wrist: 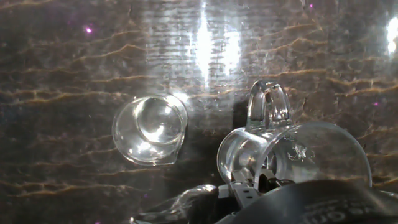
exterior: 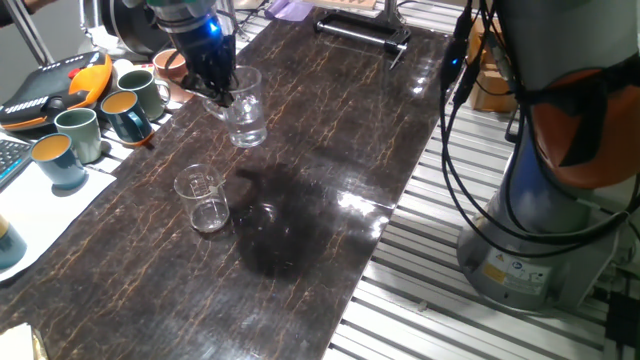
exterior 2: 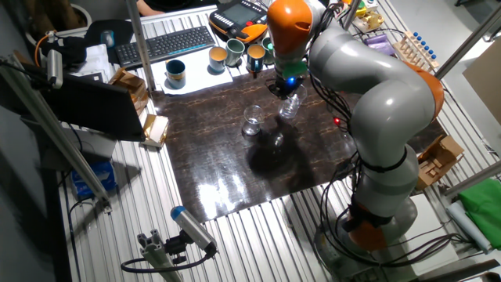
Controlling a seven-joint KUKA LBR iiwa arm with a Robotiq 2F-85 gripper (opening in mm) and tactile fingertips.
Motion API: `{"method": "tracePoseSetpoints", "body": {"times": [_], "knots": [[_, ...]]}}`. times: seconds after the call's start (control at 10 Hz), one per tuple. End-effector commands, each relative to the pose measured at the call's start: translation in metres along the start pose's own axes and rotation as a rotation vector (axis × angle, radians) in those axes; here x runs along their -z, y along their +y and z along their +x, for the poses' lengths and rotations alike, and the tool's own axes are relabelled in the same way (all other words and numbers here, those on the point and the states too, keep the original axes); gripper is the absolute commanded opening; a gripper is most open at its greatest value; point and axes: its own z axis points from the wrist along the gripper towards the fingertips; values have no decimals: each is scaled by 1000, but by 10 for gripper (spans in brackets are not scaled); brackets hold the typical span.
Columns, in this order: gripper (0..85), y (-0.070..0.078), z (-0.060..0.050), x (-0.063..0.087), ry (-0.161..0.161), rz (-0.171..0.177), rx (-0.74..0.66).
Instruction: Pour the water from one cup into another empty cup
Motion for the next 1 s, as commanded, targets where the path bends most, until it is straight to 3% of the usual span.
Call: {"method": "tracePoseSetpoints", "body": {"times": [0.0,0.3,0.4,0.6,0.9], "knots": [[7,0,0,0,1,-3,0],[7,1,-1,1,21,-5,-16],[7,8,-5,7,22,-14,-17],[7,23,-12,20,40,-57,-28],[7,45,-14,39,62,-116,-66]]}}
